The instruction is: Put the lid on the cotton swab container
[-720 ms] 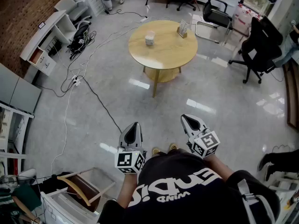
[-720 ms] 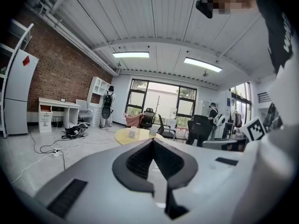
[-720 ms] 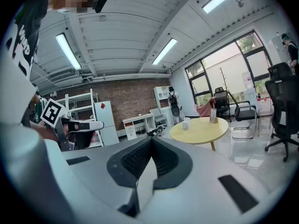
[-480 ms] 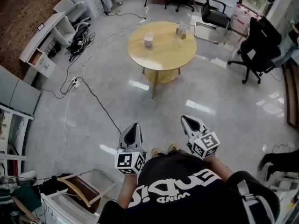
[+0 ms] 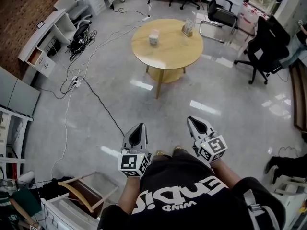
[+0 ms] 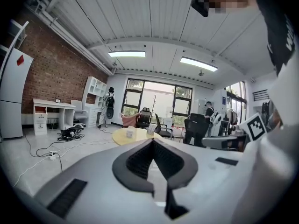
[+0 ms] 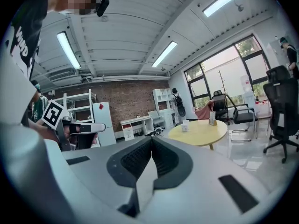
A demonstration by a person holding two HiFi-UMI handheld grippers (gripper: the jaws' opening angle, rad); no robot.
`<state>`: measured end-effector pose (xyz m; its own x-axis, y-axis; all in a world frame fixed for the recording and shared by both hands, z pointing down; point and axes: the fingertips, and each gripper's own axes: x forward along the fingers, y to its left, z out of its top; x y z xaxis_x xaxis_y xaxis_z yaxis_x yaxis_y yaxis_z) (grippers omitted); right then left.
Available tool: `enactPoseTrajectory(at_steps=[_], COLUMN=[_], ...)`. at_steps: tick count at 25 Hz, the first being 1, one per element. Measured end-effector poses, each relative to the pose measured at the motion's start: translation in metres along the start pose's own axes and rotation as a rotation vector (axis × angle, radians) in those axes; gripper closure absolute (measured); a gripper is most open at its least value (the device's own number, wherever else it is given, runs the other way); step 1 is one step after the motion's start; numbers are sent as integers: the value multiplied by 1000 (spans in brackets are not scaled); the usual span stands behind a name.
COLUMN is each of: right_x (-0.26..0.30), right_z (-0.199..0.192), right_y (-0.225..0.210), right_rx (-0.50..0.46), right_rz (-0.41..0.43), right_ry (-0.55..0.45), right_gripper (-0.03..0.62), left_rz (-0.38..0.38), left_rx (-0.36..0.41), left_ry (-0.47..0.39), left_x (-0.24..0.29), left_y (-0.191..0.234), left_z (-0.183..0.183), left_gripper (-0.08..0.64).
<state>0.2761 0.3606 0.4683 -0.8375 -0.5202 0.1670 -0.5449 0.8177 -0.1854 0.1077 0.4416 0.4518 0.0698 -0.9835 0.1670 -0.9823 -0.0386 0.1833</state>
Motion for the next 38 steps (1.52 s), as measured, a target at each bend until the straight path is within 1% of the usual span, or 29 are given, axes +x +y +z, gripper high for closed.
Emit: enactPoseTrajectory(at_steps=[3,10,20,32,38], right_x=[2,22,75,150,202], right_z=[-5,-7,-7,4,23], right_y=[5,11,1,-55,-87], right_rx=[20,33,26,28,28], right_rz=[-28,-61,-66,-68,-47], right_ry=[-15,-30,-29,-19,-3], right_gripper=[589,589,589,590,589], left_rz=[-23,-65,-69,-74,-67], left_rx=[8,7,-2,-11,-30], left_ry=[14,3,1,-4,2], left_x=[1,5,37,120,175], left_y=[5,22,63,103,127], left_z=[-8,-4,-2,14,30], left_gripper=[549,549,549,549,549])
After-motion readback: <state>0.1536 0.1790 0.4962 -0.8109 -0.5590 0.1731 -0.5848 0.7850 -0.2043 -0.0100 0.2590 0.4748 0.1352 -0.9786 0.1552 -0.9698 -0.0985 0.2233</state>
